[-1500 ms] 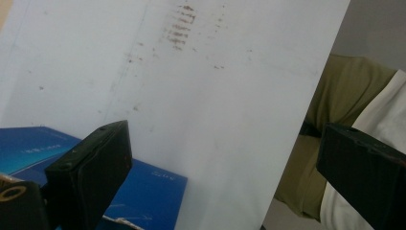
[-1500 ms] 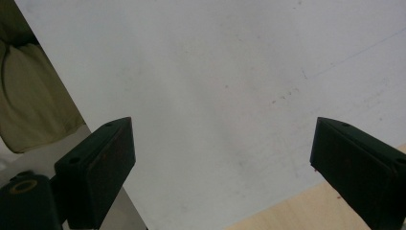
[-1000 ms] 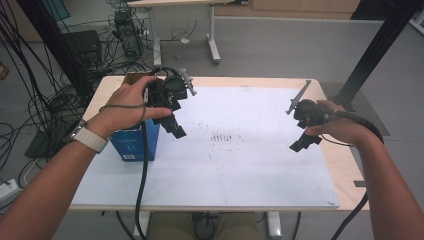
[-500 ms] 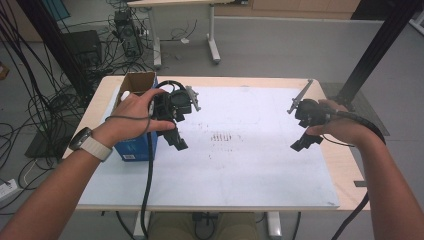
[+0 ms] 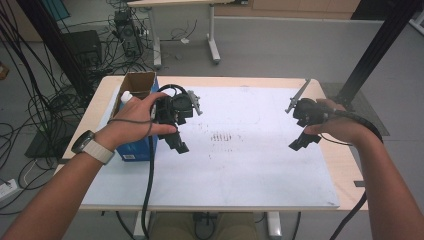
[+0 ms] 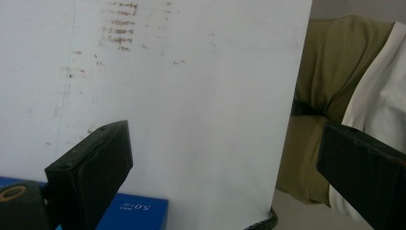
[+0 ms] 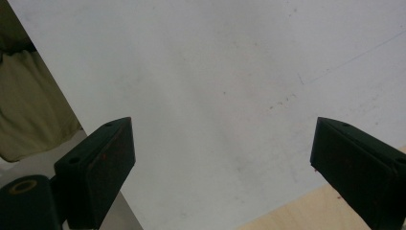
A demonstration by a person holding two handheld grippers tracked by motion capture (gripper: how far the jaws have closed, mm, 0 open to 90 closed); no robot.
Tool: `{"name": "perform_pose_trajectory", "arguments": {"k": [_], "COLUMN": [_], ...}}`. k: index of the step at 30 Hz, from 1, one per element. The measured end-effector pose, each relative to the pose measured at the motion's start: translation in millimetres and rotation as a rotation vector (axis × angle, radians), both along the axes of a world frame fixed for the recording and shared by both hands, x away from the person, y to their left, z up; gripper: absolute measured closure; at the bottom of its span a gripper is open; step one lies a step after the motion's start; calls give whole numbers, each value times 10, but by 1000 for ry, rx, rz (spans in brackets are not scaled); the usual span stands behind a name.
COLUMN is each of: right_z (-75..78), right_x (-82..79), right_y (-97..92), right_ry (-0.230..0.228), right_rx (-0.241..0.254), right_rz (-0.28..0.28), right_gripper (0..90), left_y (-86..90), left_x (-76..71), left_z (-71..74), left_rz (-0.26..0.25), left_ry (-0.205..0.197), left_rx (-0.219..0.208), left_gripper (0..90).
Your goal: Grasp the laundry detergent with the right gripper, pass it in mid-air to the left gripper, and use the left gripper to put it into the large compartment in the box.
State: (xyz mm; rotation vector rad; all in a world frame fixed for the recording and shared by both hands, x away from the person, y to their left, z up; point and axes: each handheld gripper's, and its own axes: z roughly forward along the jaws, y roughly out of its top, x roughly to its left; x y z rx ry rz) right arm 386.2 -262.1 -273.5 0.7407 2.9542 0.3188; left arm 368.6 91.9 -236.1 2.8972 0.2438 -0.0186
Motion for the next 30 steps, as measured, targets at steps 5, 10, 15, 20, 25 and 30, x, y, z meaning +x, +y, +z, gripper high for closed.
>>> {"name": "perform_pose_trajectory", "arguments": {"k": [5,10,15,20,25,30], "right_z": [-29,-33,-26,-44,-61,-63], "right_x": [-4,-17,-26,-33,-38,-42], "right_y": [-9,-27,-38,-40,-39,-36], "right_ry": [4,6,3,6,8,7], "right_rx": [1,1,2,4,5,8], "right_rz": [1,-3,-3,-2,-3,-4], "right_gripper": [79,79,79,79,79,79], "left_y": [-6,-13,-9,-4,9,29], "left_x": [11,21,35,28,33,37], "left_z": [-26,-34,-43,-66,-101,-99], "left_rz": [6,9,12,17,24,29], "left_ry": [0,1,3,11,15,15], "left_rx": [4,-1,-2,0,2,0], "left_gripper": [56,58,58,58,59,59]}}
